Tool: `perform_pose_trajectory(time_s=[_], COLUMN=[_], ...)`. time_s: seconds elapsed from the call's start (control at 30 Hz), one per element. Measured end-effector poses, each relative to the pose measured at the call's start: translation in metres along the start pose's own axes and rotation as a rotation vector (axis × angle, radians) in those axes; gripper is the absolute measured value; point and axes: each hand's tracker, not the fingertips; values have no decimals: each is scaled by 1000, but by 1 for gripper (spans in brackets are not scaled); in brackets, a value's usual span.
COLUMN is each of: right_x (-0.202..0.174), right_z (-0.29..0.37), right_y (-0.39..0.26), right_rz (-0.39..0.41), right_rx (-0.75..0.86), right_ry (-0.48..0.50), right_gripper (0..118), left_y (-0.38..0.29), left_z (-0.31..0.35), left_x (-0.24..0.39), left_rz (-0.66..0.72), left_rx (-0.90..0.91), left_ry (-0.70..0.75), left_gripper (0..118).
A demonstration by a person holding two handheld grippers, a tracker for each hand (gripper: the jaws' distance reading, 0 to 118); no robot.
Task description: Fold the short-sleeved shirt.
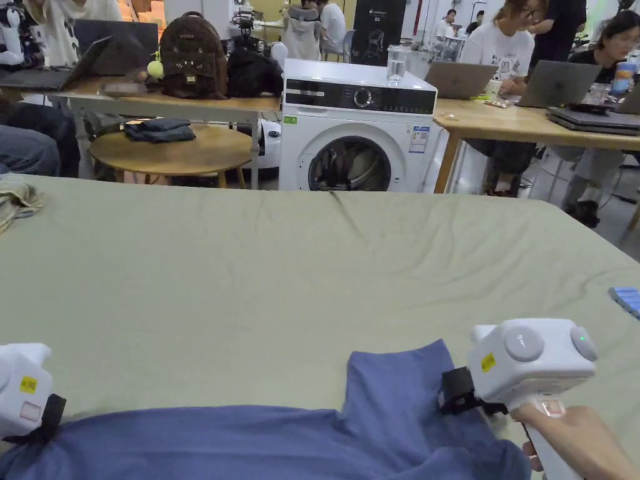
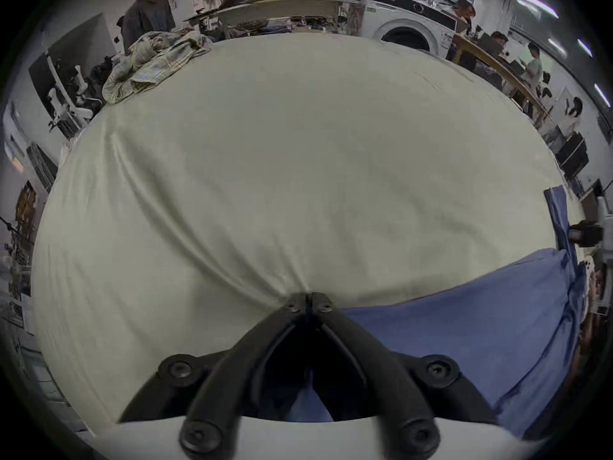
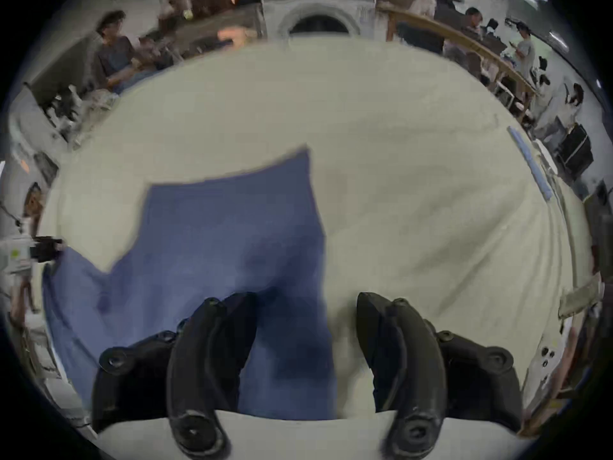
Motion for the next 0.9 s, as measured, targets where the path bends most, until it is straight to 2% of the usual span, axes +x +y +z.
perform_pose_trajectory(time_s=[0.03, 0.07, 0.1, 0.17, 0.27, 0.37, 0.4, 0.5, 0.7, 0.9], right_x=[1, 0, -2, -8, -9, -4, 0, 9, 31, 36], right_z=[-12, -7, 3, 9, 9, 47, 65, 116, 154, 126], right_y=[-3, -8, -11, -20, -30, -49, -60, -100, -207, -271], right_rz=[-10, -51, -71, -27, -24, -77, -50, 33, -21, -98], right_rx=[-28, 26, 87, 102, 100, 249, 268, 339, 348, 275], right_ry=[-6, 56, 30, 44, 54, 142, 175, 137, 175, 198], right_gripper=[62, 62, 58, 0, 0, 0, 0, 0, 0, 0], left_y=[0, 4, 3, 1, 0, -21, -31, -74, -179, -229], left_z=[1, -5, -6, -7, -2, 41, 61, 112, 151, 126], left_x=[1, -7, -7, -4, -1, -11, -18, -27, -38, -33], left_rz=[2, 4, 4, -12, -46, -11, 4, -13, -22, -11], left_rx=[-1, -1, -2, 10, 30, 209, 229, 282, 283, 208], left_ry=[-2, -2, -2, 12, 34, -51, -114, -147, -177, -178], left_gripper=[0, 0, 0, 0, 0, 0, 0, 0, 0, 0])
